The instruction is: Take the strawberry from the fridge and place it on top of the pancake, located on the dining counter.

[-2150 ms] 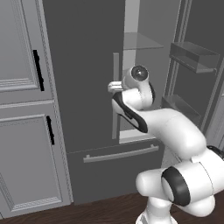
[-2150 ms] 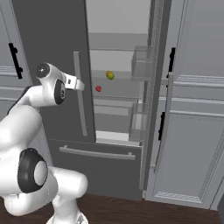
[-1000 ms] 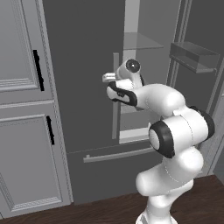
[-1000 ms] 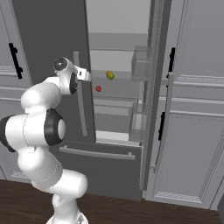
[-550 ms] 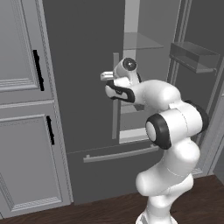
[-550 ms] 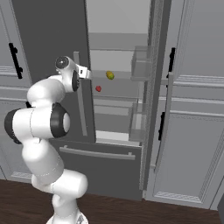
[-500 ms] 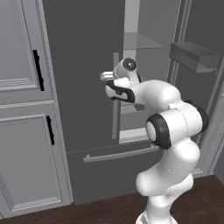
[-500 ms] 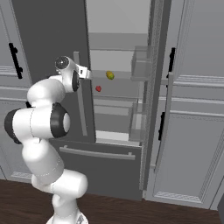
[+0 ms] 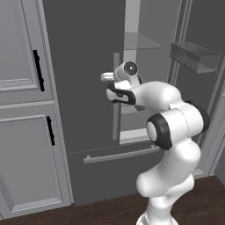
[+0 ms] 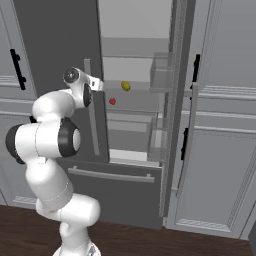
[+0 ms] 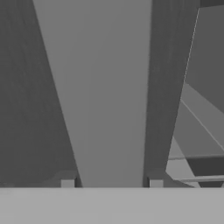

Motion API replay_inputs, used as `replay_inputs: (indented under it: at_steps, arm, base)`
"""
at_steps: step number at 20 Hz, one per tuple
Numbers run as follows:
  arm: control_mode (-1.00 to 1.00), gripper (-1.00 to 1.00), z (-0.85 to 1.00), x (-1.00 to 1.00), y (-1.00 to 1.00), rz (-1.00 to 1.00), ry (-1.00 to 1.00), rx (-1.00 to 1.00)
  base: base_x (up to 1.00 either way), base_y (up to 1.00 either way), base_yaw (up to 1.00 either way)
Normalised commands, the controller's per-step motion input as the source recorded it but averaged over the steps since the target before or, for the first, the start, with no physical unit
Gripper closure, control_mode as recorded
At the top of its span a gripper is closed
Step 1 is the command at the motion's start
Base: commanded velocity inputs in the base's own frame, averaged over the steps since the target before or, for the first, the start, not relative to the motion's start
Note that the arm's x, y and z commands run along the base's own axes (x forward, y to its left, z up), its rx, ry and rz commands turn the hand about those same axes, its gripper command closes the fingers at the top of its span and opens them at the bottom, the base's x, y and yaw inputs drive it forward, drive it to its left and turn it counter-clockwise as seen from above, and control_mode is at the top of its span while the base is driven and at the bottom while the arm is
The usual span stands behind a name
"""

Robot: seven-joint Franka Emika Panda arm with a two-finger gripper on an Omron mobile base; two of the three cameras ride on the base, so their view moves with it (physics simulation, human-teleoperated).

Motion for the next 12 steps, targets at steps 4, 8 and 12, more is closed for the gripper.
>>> replay_inputs:
  at_steps: [4, 8, 12]
  arm:
    - [-1.00, 1.00, 0.02, -0.39, 0.35, 0.00, 0.00, 0.00]
    - [-1.00, 1.00, 0.17, -0.83, 0.67, -0.06, 0.00, -0.01]
    - [-1.00, 1.00, 0.16, -0.81, 0.75, -0.12, 0.00, -0.04]
  base:
    - [0.00, 0.00, 0.00]
    - [0.00, 0.00, 0.00]
    - [0.00, 0.00, 0.00]
